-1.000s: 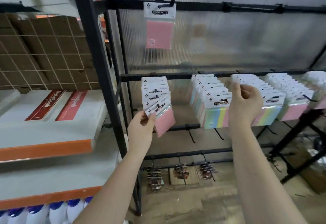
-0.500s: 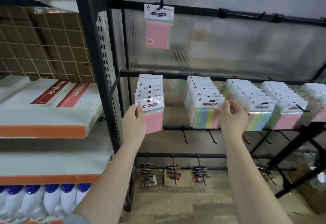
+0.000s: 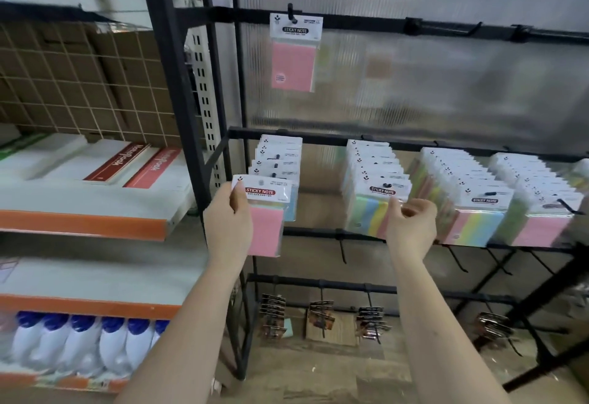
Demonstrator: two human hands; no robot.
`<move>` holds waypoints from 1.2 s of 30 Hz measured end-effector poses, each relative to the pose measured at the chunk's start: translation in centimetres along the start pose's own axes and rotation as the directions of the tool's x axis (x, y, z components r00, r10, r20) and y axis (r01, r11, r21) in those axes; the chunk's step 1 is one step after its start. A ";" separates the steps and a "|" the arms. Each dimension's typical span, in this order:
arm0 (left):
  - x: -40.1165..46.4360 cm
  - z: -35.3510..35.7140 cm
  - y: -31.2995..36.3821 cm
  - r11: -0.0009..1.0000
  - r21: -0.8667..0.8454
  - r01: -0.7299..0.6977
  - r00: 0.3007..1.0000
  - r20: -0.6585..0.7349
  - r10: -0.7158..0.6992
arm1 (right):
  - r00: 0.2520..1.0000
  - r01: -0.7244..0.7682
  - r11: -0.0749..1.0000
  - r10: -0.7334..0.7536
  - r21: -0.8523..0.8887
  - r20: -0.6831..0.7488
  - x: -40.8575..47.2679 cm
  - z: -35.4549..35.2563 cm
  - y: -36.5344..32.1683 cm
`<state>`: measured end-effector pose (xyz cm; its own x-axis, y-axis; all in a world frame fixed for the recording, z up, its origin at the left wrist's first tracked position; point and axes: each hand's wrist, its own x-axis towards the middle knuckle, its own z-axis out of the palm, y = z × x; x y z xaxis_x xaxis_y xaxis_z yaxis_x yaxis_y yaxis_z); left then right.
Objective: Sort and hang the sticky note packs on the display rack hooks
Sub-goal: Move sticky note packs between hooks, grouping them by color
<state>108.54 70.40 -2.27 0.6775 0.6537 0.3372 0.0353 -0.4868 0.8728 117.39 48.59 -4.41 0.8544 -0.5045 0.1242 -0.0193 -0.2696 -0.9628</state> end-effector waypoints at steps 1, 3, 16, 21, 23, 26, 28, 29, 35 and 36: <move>0.1 -0.2 -0.1 1.000 0.001 0.011 1.000 -0.007 -0.011 | 1.000 -0.018 1.000 0.018 0.002 0.008 0.0 0.1 0.0; 0.2 -0.4 -0.3 1.000 -0.002 0.024 0.999 -0.021 -0.024 | 0.998 -0.037 0.999 0.037 -0.001 0.042 -0.1 0.3 0.1; 0.0 0.2 1.1 0.999 0.019 0.034 0.999 -0.033 -0.034 | 0.974 0.151 0.980 -0.170 0.133 0.149 -0.5 -1.5 -0.6; -0.1 0.3 2.5 1.000 -0.009 -0.005 0.999 -0.038 0.005 | 0.964 0.190 0.966 -0.217 0.173 0.153 0.1 -2.6 -2.4; -0.1 0.3 3.2 1.000 -0.011 -0.023 0.998 -0.055 0.022 | 0.956 0.218 0.959 -0.247 0.181 0.156 0.1 -3.2 -3.2; -0.1 0.1 4.5 0.998 -0.015 -0.064 0.994 -0.090 0.062 | 0.943 0.275 0.949 -0.298 0.157 0.149 0.0 -4.2 -4.1; 0.2 0.0 5.4 0.994 -0.025 -0.102 0.989 -0.112 0.099 | 0.932 0.316 0.939 -0.333 0.132 0.140 0.0 -4.7 -4.5; 0.4 -0.2 5.8 0.992 -0.035 -0.120 0.986 -0.119 0.115 | 0.927 0.330 0.936 -0.346 0.121 0.146 0.0 -4.9 -4.7; 2.3 -1.1 8.8 0.964 -0.124 -0.234 0.958 -0.197 0.207 | 0.909 0.335 0.924 -0.368 0.185 0.194 0.4 -4.9 -6.2; 2.6 -1.1 9.3 0.960 -0.130 -0.246 0.955 -0.203 0.217 | 0.909 0.336 0.922 -0.372 0.194 0.189 0.6 -4.8 -6.3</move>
<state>109.80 68.22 7.17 0.5054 0.6359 0.5832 -0.2288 -0.5529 0.8012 115.49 46.04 2.84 0.8821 -0.2030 0.4250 0.3702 -0.2592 -0.8921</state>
